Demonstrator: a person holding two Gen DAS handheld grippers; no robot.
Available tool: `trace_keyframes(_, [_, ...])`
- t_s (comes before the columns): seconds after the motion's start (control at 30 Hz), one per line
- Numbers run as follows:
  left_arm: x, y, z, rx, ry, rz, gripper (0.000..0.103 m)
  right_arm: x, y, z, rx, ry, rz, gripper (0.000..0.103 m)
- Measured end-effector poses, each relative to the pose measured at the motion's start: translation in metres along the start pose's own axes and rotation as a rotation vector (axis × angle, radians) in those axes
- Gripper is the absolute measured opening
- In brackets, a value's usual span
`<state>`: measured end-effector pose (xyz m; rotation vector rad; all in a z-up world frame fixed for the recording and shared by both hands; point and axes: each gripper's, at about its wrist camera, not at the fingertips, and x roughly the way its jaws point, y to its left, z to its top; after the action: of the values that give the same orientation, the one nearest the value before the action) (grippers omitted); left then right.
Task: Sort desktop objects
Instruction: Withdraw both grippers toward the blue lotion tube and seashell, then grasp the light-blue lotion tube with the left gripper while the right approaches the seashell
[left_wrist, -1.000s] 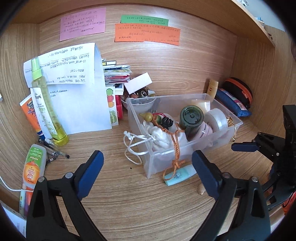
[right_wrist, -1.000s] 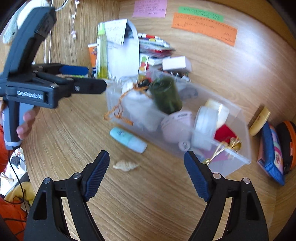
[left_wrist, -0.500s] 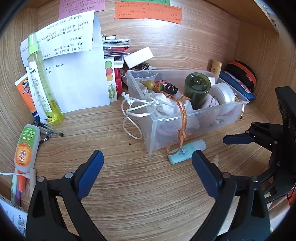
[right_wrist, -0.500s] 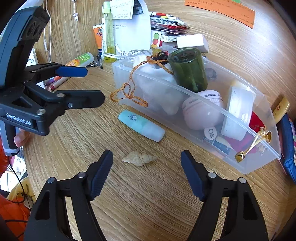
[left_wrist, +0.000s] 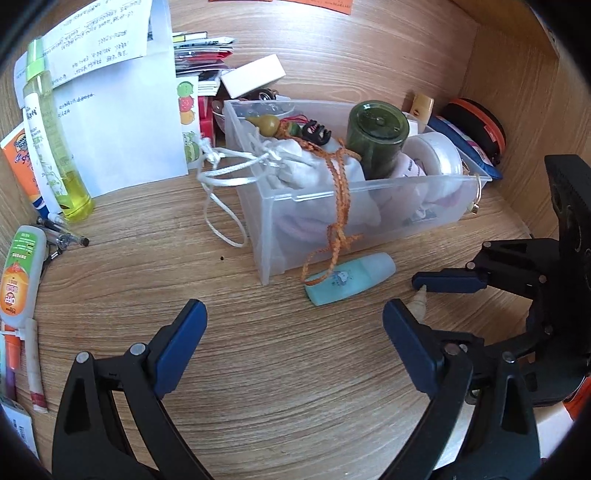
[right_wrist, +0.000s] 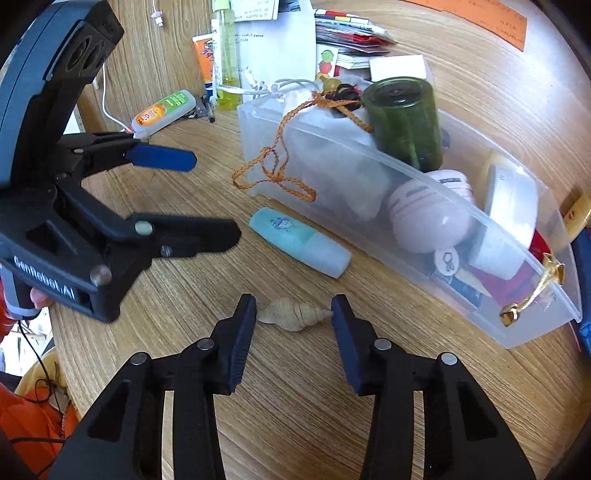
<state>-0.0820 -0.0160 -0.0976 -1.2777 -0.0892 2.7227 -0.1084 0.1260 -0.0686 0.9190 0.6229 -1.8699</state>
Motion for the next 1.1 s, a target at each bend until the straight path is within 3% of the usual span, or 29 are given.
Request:
trace_keyframes(0.27, [0.016,-0.024,0.006,0.013,0.037,0.010,0.097,-0.023,-0.037,-0.016,0.056,-0.041,-0.032,0.039])
trace_keyframes(0.53, [0.031,-0.038,0.012,-0.084,0.049,0.055,0.097,-0.037,-0.091,-0.028,0.209,-0.097,-0.036,0.039])
trace_keyframes(0.83, [0.050,-0.056,0.020,-0.095,0.066,0.155,0.097,-0.053,-0.092,-0.034,0.213,-0.156,-0.049,0.039])
trace_keyframes(1.0, [0.050,-0.054,0.023,-0.127,0.053,0.149,0.096,-0.056,-0.101,-0.036,0.253,-0.165,-0.030,0.039])
trace_keyframes(1.03, [0.049,-0.053,0.023,-0.135,0.046,0.146,0.096,-0.056,-0.102,-0.036,0.256,-0.164,-0.029,0.039])
trace_keyframes(1.1, [0.047,-0.051,0.023,-0.135,0.045,0.137,0.084,-0.056,-0.100,-0.037,0.254,-0.165,-0.036,0.039])
